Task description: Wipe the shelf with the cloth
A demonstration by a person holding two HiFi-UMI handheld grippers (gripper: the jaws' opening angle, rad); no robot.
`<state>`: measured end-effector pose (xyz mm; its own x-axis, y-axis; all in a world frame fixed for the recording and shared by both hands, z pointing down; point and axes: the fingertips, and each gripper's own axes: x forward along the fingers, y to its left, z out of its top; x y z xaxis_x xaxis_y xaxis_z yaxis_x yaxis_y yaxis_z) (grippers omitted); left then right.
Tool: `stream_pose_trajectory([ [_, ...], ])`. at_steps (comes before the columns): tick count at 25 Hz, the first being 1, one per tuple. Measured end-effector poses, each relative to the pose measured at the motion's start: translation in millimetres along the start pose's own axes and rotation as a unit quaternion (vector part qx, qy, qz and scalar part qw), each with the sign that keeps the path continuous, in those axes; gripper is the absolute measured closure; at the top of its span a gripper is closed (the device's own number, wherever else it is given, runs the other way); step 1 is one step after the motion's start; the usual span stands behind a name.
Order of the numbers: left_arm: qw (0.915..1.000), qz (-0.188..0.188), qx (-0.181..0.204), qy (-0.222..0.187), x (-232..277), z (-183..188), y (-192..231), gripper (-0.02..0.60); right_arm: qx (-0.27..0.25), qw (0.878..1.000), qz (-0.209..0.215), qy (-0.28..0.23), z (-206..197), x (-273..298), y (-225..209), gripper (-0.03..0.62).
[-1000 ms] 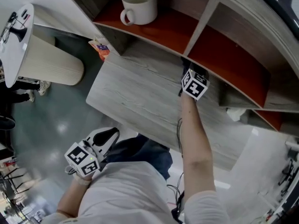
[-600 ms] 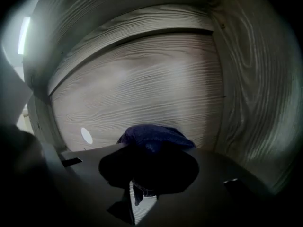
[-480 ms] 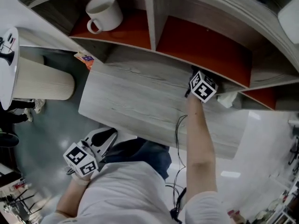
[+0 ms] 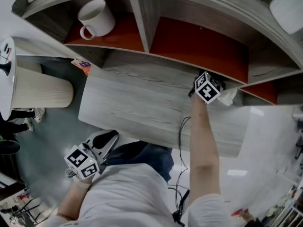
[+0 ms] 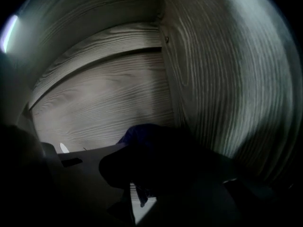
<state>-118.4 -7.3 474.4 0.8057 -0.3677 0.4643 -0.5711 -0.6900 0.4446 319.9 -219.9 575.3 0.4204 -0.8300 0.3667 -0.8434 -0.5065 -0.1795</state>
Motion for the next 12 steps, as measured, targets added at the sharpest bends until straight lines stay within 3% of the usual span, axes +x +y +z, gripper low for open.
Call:
stream_pose_trajectory([
  [6,1.0000,0.001,-0.006,-0.004,-5.8,-1.5,6.5,0.540,-0.008,1.000,0.007,-0.029,20.6,-9.2,11.4,0.503],
  [12,0.9998,0.003,-0.015,-0.016,-11.4,-2.2,9.7,0.540,-0.060,0.994,0.062,-0.060,37.9,-19.7,70.0,0.506],
])
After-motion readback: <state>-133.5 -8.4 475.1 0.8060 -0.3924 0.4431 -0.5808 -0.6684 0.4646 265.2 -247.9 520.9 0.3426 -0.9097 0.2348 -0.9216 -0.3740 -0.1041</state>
